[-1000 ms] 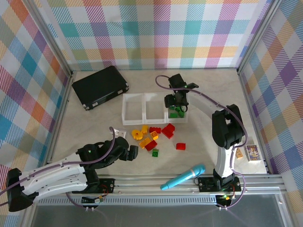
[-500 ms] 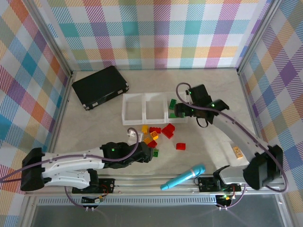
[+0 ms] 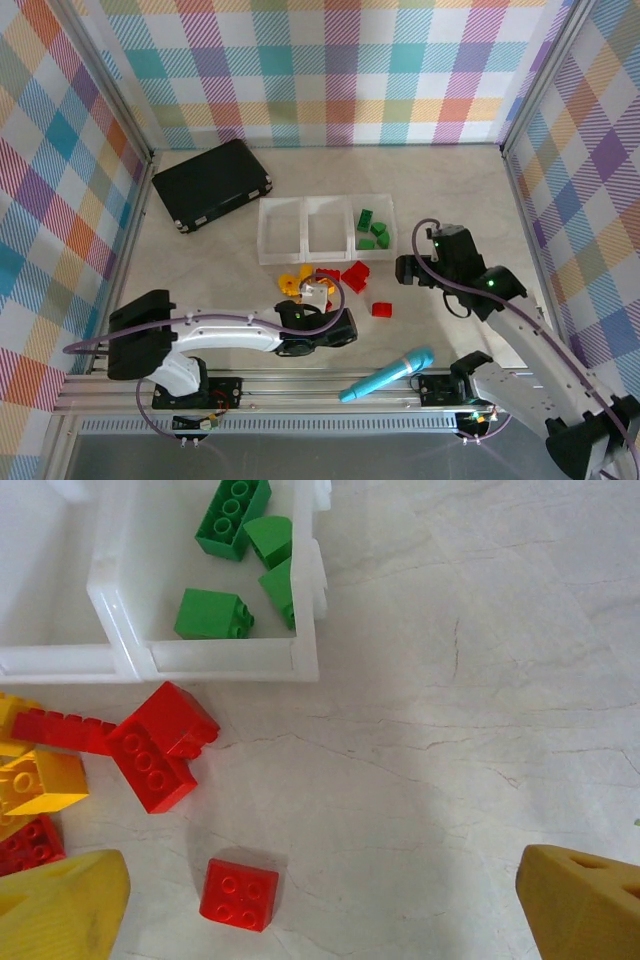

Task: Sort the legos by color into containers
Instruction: Pick up the lego from the middle-left of the table.

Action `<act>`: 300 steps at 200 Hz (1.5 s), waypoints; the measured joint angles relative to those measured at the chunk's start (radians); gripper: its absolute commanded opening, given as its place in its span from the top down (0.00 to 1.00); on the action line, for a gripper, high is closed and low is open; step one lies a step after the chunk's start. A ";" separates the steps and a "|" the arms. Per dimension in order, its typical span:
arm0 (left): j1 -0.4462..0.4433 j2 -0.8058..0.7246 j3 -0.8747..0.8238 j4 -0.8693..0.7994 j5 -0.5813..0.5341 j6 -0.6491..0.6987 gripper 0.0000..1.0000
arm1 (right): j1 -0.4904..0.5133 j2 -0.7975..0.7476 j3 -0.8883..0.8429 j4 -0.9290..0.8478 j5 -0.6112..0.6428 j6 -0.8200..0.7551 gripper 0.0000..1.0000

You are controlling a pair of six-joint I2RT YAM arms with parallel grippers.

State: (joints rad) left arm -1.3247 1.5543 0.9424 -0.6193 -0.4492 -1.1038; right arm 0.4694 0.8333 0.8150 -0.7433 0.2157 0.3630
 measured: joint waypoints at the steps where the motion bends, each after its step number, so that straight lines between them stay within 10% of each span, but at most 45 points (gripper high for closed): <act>1: 0.000 0.001 0.000 0.000 0.000 -0.001 0.01 | 0.000 -0.001 0.000 0.000 0.000 0.000 0.01; 300: 0.139 0.278 0.190 -0.036 0.221 0.100 0.63 | 0.000 -0.147 -0.019 -0.070 0.038 0.048 0.01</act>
State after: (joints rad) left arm -1.1854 1.8324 1.1328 -0.6552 -0.2279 -1.0042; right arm 0.4694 0.6861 0.7963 -0.8131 0.2539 0.4110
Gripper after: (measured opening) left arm 0.395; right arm 0.990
